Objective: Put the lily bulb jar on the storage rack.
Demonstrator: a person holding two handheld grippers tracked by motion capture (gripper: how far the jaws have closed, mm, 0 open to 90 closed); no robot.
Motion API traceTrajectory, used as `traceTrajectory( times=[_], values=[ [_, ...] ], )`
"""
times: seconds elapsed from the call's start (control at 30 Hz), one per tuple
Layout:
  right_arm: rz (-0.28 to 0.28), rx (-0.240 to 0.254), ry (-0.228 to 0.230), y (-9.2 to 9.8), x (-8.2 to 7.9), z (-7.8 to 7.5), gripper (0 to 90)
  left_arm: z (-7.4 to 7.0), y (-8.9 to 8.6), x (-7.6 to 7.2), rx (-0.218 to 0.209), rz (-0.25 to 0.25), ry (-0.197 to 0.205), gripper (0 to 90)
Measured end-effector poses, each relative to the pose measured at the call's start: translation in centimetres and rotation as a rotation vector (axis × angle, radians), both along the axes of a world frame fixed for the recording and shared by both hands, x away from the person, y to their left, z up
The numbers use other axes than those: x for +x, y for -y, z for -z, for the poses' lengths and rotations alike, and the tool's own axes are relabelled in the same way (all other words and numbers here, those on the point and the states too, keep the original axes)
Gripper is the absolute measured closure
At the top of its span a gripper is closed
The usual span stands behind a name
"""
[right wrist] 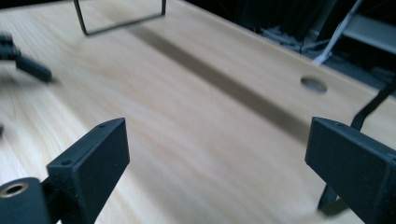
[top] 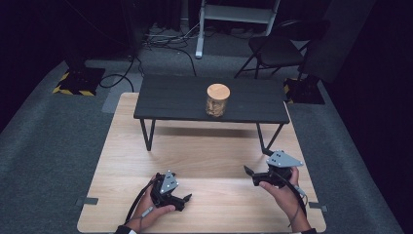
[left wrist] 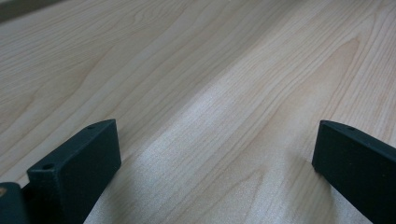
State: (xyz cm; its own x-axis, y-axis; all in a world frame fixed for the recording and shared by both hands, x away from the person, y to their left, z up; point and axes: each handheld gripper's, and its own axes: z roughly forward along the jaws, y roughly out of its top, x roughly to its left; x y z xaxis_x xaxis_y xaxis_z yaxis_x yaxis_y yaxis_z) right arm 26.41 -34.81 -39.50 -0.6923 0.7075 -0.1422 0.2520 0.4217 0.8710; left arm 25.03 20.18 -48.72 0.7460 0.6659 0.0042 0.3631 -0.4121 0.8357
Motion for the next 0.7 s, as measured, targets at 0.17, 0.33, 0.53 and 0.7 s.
traceTrajectory(
  times=[0.17,0.33,0.53,0.7],
  values=[
    [0.023,-0.003,-0.040,0.8,-1.2,2.7,5.8,0.0,0.0,0.0,0.001,0.000,0.001,1.0],
    [0.037,-0.017,-0.065,1.0,-1.9,4.3,5.8,0.0,0.0,0.0,0.001,0.000,0.000,1.0],
    [0.050,-0.027,-0.113,1.3,-2.6,6.4,5.7,0.0,0.0,0.0,0.001,0.000,0.000,1.0],
    [0.058,-0.032,-0.137,1.6,-2.9,7.3,5.7,0.0,0.0,0.0,0.002,0.000,0.000,1.0]
  ],
)
